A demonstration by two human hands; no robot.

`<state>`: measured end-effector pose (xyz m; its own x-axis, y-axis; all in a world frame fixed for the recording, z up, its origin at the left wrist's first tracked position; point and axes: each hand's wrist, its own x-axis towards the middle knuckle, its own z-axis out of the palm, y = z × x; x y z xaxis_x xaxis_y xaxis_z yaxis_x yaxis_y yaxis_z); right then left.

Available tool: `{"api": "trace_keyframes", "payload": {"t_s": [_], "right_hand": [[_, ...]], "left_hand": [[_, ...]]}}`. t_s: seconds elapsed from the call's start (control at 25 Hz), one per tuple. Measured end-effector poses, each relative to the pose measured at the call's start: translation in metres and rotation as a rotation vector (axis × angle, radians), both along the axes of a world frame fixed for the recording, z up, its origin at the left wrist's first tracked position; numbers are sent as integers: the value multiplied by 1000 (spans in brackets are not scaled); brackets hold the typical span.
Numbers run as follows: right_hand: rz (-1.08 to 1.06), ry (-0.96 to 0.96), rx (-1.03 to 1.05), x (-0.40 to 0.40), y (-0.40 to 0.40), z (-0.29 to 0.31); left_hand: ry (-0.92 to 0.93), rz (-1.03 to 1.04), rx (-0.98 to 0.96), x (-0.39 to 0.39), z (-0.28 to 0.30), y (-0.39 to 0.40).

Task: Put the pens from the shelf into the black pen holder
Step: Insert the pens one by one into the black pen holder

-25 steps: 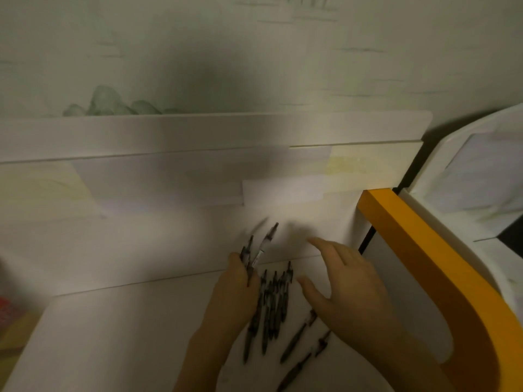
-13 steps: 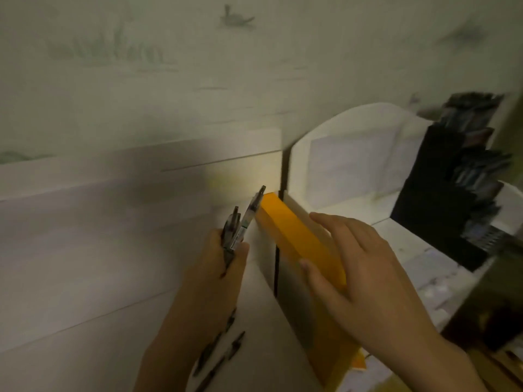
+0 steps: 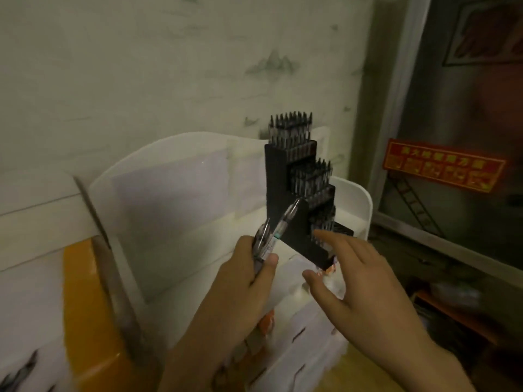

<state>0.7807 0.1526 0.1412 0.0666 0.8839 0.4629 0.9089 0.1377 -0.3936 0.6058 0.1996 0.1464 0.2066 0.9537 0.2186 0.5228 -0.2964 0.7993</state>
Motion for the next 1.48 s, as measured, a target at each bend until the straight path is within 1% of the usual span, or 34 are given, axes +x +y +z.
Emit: {"api": "trace_keyframes", "payload": {"t_s": [0.12, 0.24, 0.32, 0.48, 0.6, 0.72, 0.8, 0.88, 0.96, 1.04, 1.08, 1.2, 1.28, 1.4, 1.48], "right_hand": [[-34, 28, -28, 47, 12, -5], [6, 147, -48, 81, 32, -11], [48, 274, -41, 103, 53, -17], [148, 717, -6, 140, 103, -23], [207, 928, -51, 169, 149, -22], [233, 1047, -110, 200, 189, -17], [240, 1105, -111, 218, 209, -15], [233, 1203, -55, 232, 222, -12], [216, 1258, 62, 247, 234, -4], [204, 1202, 149, 261, 248, 0], [210, 1116, 163, 267, 257, -1], [214, 796, 87, 276, 289, -26], [232, 674, -12, 277, 311, -53], [273, 542, -57, 276, 339, -89], [299, 527, -103, 275, 351, -107]], "left_hand": [[-21, -67, -22, 54, -3, 13], [1, -120, -29, 97, -10, 33], [16, -156, -41, 122, -16, 52], [22, -184, -107, 164, -33, 96], [30, -213, -185, 197, -43, 136], [-11, -218, -270, 227, -43, 171], [-26, -208, -300, 240, -42, 188], [-56, -201, -328, 249, -42, 201], [-64, -174, -356, 253, -42, 213], [-66, -109, -406, 255, -45, 224], [-81, -72, -446, 255, -46, 228], [-127, -14, -567, 251, -50, 235], [-169, 28, -605, 249, -52, 233], [-309, 90, -628, 245, -56, 230], [-363, 117, -635, 245, -57, 226]]}}
